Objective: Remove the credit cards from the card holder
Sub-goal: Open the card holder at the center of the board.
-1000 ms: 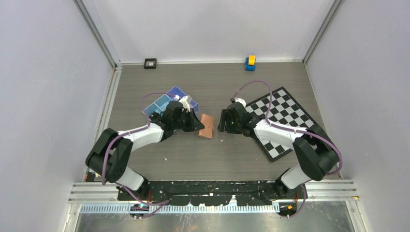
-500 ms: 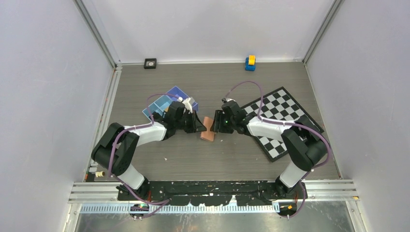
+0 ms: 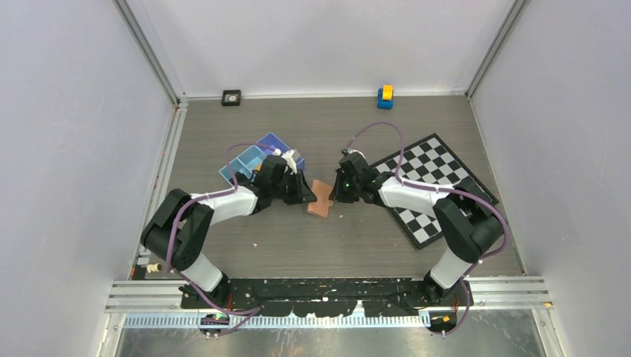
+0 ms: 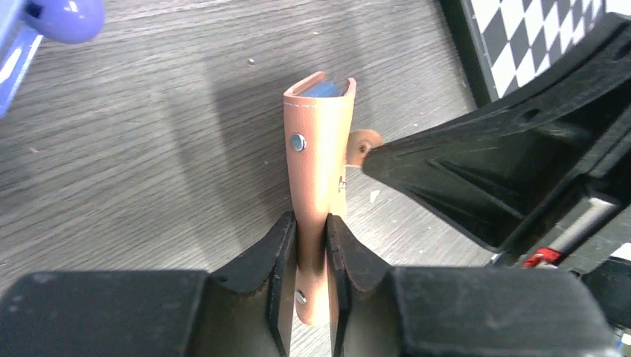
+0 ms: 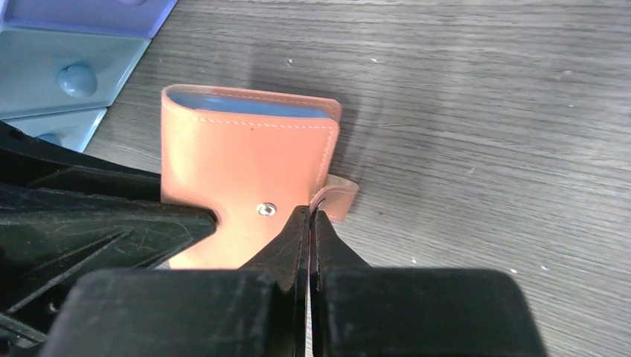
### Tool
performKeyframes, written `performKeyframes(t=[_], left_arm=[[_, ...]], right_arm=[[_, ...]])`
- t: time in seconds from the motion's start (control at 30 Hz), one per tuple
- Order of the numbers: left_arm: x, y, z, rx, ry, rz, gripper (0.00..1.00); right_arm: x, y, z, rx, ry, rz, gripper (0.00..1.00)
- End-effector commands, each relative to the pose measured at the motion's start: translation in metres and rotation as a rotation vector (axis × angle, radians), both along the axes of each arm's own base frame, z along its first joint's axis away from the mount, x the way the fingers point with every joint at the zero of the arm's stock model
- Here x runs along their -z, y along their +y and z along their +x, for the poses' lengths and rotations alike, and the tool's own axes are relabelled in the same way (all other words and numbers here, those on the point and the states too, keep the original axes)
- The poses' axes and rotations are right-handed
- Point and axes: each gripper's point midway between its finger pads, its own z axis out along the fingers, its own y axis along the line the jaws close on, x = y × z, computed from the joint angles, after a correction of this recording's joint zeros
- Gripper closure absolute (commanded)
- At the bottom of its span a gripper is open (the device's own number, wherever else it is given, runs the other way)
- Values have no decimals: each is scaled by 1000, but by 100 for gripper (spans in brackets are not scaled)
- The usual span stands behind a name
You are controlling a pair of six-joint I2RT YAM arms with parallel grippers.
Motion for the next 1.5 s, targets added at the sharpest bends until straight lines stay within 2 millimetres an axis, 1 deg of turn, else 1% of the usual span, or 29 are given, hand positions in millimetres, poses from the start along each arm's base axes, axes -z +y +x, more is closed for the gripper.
performKeyframes(t=[0.0, 0.07, 0.1, 0.13, 0.2, 0.23, 0.3, 0.4, 0.43, 0.47, 0.57, 0.6, 0.63, 0.73, 0.93, 1.1, 1.23, 1.3, 1.4, 1.47], left_arm=[[-14, 9, 12, -30, -67, 50, 78], [-15, 12, 13, -39, -75, 63, 74], [-15, 14, 13, -45, -78, 71, 70], [-16, 15, 14, -50, -82, 76, 65], [-17, 17, 13, -53, -84, 93, 49], [-18, 17, 12, -48, -86, 102, 41], [-20, 15, 10, -33, -107, 127, 32], [-24, 10, 9, -13, -156, 165, 22], [-23, 10, 5, -3, -156, 191, 21], [-23, 8, 3, 9, -163, 209, 20], [-22, 4, 1, 29, -175, 243, 9], [-20, 1, 0, 40, -170, 243, 3], [-18, -1, -1, 52, -158, 244, 1], [-8, -4, -3, 75, -114, 263, 0], [4, 1, -1, 67, -68, 324, 1], [2, 0, 0, 61, -68, 308, 6], [-7, -6, -2, 73, -72, 214, 7], [-10, -10, -4, 87, -65, 156, 10], [-7, -9, -3, 85, -42, 143, 16], [-7, -9, -2, 84, -30, 124, 22]], right_arm=[[-17, -13, 7, 44, -67, -20, 100], [-21, -14, 7, 45, -80, -13, 100], [-24, -15, 7, 46, -89, -6, 99], [-26, -14, 7, 45, -95, -1, 100], [-29, -13, 5, 33, -101, 17, 100], [-32, -8, 2, 11, -100, 43, 99], [-37, -1, -1, -25, -110, 85, 99], [-42, 5, -8, -67, -112, 126, 100], [-50, 9, -6, -76, -139, 155, 99], [-53, 10, -6, -81, -151, 169, 100], [-62, 12, -8, -92, -178, 200, 100], [-65, 12, -9, -95, -186, 210, 100], [-67, 12, -10, -97, -195, 217, 100], [-71, 9, -10, -91, -217, 221, 100], [-77, 7, -10, -85, -237, 234, 99], [-81, 1, -9, -56, -257, 225, 99], [-81, -5, -7, -27, -265, 204, 100], [-81, -7, -5, -17, -269, 196, 100], [-80, -9, -5, -10, -267, 189, 99], [-80, -9, -5, -8, -272, 188, 100]])
